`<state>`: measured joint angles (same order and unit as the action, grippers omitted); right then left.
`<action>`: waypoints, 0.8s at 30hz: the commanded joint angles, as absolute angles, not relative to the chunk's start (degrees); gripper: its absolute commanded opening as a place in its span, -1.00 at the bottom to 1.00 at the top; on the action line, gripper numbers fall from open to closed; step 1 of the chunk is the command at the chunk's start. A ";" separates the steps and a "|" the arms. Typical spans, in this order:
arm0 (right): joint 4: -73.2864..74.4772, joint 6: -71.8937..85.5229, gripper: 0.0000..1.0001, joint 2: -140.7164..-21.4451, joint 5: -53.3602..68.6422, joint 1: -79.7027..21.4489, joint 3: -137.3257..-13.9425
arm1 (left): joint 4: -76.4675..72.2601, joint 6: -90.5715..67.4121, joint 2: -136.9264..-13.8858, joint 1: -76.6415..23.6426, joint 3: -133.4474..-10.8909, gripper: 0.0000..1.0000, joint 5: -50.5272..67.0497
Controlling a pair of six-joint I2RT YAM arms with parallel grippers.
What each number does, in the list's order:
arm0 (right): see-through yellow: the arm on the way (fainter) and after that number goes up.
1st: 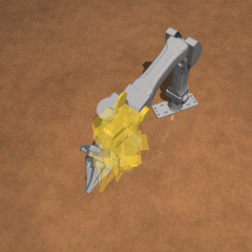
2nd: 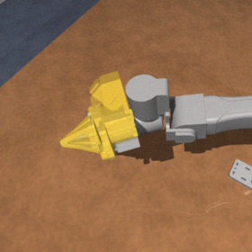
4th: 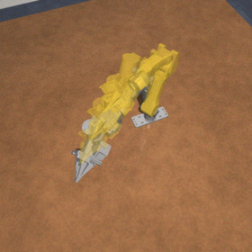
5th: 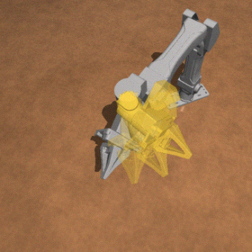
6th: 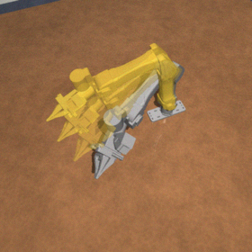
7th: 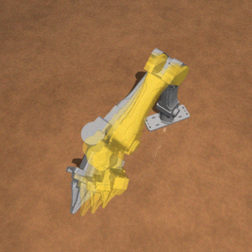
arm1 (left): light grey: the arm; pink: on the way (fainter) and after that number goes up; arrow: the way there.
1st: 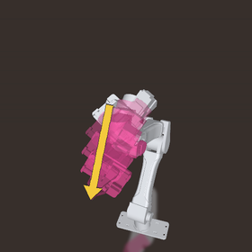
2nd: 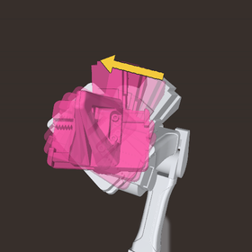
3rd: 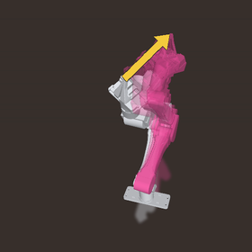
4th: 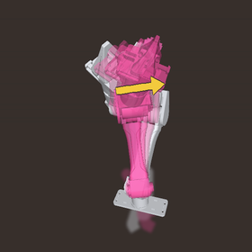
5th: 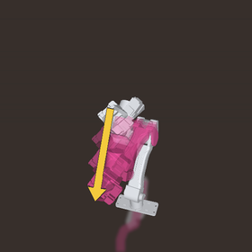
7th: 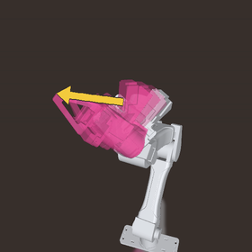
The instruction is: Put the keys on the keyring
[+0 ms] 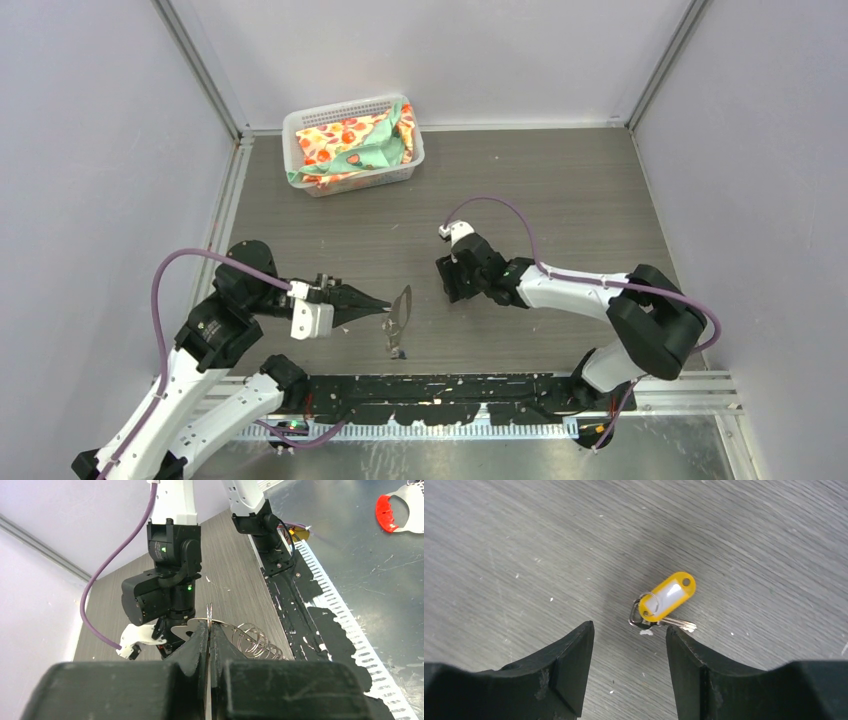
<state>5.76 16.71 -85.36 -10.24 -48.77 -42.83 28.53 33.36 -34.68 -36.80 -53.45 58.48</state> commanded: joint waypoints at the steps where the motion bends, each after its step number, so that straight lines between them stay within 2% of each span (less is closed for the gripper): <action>1: 3.66 8.57 0.20 -86.36 -0.14 -45.75 -46.76 | 26.52 32.44 -34.72 -37.05 -55.64 -0.99 58.62; 5: 5.31 9.99 0.29 -88.58 4.05 -42.16 -48.51 | 26.38 32.45 -34.72 -37.08 -55.63 -0.99 58.63; 15: 4.07 14.45 0.10 -91.00 6.92 -42.23 -47.36 | 26.54 32.85 -34.21 -37.05 -55.35 -0.99 58.62; 24: 3.76 13.72 0.10 -92.62 6.73 -42.32 -48.08 | 26.33 32.92 -34.63 -37.04 -55.79 -0.99 58.98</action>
